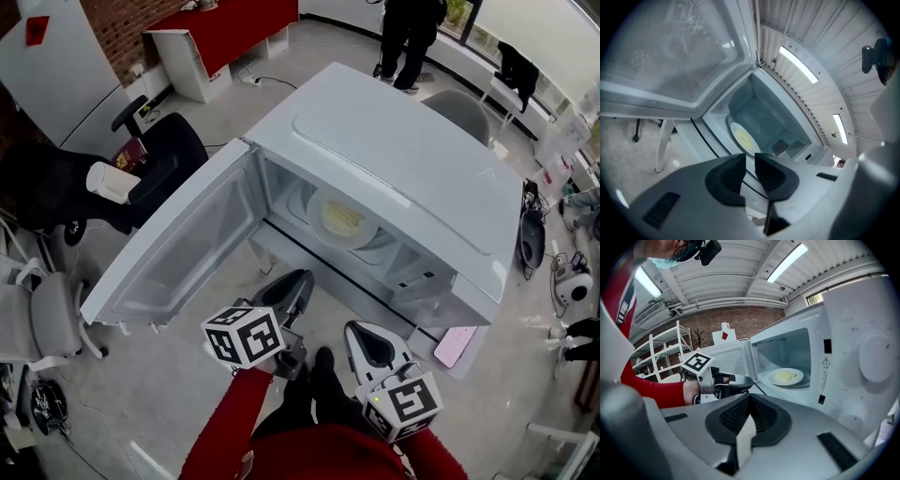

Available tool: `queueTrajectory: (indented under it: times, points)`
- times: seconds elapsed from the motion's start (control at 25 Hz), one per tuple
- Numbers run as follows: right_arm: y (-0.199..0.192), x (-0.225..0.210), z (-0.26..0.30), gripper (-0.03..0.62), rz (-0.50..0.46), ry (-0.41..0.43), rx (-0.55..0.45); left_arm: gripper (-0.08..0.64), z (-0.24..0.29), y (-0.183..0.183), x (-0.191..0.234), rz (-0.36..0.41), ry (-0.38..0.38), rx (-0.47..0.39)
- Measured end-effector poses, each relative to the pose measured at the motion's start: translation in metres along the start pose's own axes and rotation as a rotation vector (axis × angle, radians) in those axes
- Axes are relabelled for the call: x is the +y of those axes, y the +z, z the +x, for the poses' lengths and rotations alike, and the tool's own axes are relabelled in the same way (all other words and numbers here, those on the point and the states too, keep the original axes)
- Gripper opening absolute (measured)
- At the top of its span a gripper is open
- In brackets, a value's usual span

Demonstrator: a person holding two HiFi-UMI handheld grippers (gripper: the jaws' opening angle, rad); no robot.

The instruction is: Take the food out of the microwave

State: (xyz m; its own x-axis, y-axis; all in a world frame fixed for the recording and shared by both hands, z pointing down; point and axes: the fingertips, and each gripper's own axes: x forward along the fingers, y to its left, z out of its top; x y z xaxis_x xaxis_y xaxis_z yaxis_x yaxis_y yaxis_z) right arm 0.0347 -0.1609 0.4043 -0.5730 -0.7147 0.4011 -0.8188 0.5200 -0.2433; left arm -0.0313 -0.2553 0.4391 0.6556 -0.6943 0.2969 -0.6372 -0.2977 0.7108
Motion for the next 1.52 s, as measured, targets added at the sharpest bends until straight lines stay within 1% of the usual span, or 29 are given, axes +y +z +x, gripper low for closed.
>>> queueTrajectory:
  times: [0.12,0.32,0.44,0.56,0.72,0.88,0.96,1.04,1.16,1.28,1.36,1.52]
  points:
    - [0.003,-0.005,0.012,0.009,-0.004,0.013,0.01,0.057,0.017,0.008,0.01,-0.04,0.002,0.004]
    - [0.009,-0.014,0.023,0.009,-0.016,0.015,0.042,0.067,0.041,0.016,0.017,-0.138,-0.016,0.007]
    - [0.005,-0.016,0.026,0.009,0.002,0.029,0.054,0.069,0.052,0.018,0.022,-0.2,-0.026,0.01]
    - [0.007,-0.015,0.029,0.009,0.009,0.04,0.045,0.069,0.06,0.023,0.024,-0.262,-0.049,0.006]
    - [0.006,-0.018,0.032,0.009,0.005,0.045,0.061,0.069,0.069,0.024,0.024,-0.297,-0.05,0.021]
    - [0.012,-0.018,0.035,0.009,-0.015,0.069,0.025,0.069,0.077,0.025,0.026,-0.344,-0.044,0.034]
    - [0.013,-0.019,0.036,0.009,-0.008,0.07,0.024,0.069,0.08,0.024,0.028,-0.376,-0.038,0.042]
    - [0.011,-0.02,0.036,0.009,0.009,0.065,0.038,0.066,0.081,0.023,0.03,-0.415,-0.032,0.047]
    - [0.011,-0.022,0.036,0.009,0.006,0.07,0.027,0.054,0.08,0.021,0.031,-0.485,-0.042,0.054]
    - [0.011,-0.024,0.037,0.009,0.018,0.069,0.041,0.029,0.08,0.02,0.03,-0.573,-0.061,0.055]
    - [0.013,-0.026,0.039,0.009,0.005,0.068,0.041,0.023,0.082,0.019,0.03,-0.625,-0.071,0.049]
    - [0.006,-0.024,0.035,0.009,0.008,0.073,0.08,0.018,0.08,0.016,0.027,-0.67,-0.089,0.033]
